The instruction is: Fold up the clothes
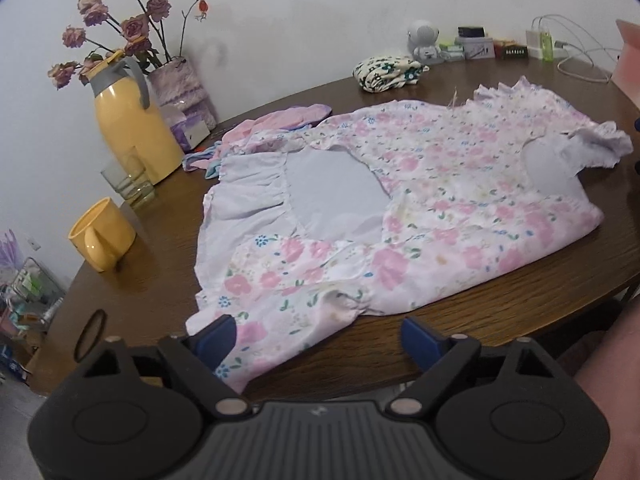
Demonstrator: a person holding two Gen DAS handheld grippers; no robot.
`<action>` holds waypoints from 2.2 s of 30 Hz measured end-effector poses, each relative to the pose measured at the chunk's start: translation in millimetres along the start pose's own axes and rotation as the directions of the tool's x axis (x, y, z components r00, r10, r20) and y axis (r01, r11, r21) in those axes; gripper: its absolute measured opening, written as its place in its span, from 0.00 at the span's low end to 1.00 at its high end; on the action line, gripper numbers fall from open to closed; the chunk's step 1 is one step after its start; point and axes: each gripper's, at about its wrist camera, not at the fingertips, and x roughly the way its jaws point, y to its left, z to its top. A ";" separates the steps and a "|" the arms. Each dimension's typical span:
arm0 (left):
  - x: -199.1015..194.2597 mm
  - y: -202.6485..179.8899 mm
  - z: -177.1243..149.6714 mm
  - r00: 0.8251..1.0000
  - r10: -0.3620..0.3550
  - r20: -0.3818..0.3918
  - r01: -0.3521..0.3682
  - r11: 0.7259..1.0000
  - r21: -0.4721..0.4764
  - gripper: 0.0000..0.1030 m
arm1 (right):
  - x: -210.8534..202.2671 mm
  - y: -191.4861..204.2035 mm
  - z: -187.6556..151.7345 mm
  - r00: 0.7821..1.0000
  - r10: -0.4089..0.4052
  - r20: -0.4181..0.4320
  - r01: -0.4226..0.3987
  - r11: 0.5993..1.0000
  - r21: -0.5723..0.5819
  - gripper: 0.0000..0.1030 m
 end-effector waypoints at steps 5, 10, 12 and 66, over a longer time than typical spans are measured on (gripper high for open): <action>9.9 -2.9 4.0 1.000 0.008 -0.019 -0.007 0.998 0.055 0.73 | 11.9 15.4 12.3 1.000 0.019 -0.014 -0.021 0.989 -0.148 0.79; 17.0 -3.6 6.4 1.000 -0.002 -0.019 0.003 0.997 0.072 0.55 | 15.8 32.5 24.0 1.000 0.022 -0.014 -0.025 0.955 -0.295 0.75; 18.7 -3.2 6.7 1.000 0.000 -0.014 0.000 0.997 0.073 0.45 | 17.1 31.1 27.5 0.999 0.039 -0.025 -0.045 0.955 -0.294 0.68; 141.9 47.3 132.8 1.000 -0.007 -0.026 0.011 0.983 0.181 0.43 | 102.7 -30.3 134.5 0.983 0.018 -0.181 -0.085 0.925 -0.370 0.14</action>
